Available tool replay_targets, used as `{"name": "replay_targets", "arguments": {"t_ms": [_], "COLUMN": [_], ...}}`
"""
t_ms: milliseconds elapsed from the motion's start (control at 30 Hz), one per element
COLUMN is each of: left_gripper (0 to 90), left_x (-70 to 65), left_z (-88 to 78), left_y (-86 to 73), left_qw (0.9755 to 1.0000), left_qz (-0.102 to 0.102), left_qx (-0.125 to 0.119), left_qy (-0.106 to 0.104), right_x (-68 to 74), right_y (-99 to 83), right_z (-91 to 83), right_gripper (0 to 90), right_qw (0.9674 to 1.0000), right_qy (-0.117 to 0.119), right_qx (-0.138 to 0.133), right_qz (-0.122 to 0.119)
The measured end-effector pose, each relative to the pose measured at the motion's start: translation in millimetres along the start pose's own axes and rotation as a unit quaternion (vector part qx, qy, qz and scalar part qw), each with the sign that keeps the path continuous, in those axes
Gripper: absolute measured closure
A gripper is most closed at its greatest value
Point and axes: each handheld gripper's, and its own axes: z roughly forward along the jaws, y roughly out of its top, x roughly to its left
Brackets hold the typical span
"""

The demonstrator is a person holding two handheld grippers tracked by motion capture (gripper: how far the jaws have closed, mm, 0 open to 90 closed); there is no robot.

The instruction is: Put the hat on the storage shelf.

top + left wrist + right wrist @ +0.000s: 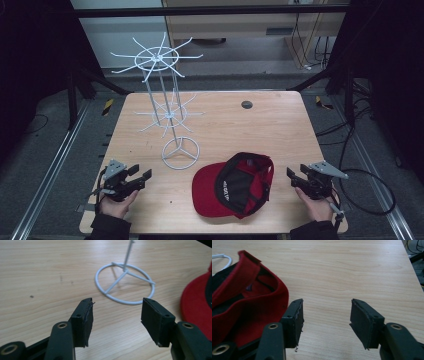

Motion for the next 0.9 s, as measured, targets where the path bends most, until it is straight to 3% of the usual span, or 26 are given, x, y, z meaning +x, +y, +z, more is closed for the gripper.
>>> {"name": "replay_targets", "arguments": {"t_ms": [233, 533, 767, 900], "left_gripper": [41.6, 38.8, 37.7, 37.5], "left_x": [-26.8, -63.1, -93.3, -114.4], "left_z": [4.0, 10.4, 13.8, 20.0], "left_y": [5.5, 12.3, 19.5, 23.2], "left_qw": [0.9991, 0.9959, 0.9905, 0.9862], "left_qz": [0.035, 0.065, 0.096, 0.117], "left_qx": [0.005, 0.009, 0.011, 0.015], "left_qy": [-0.023, -0.063, -0.097, -0.116], "right_x": [4.1, 11.2, 11.3, 11.7], "right_y": [4.7, 8.3, 8.3, 7.8], "right_z": [-5.9, -1.4, -0.2, 0.7], "right_gripper": [53.6, 56.0, 56.0, 55.3], "right_qw": [0.9997, 0.9996, 0.9996, 0.9996], "right_qy": [0.01, 0.024, 0.023, 0.023], "right_qx": [-0.02, -0.013, -0.012, -0.009], "right_qz": [-0.003, -0.007, -0.01, -0.011]}}
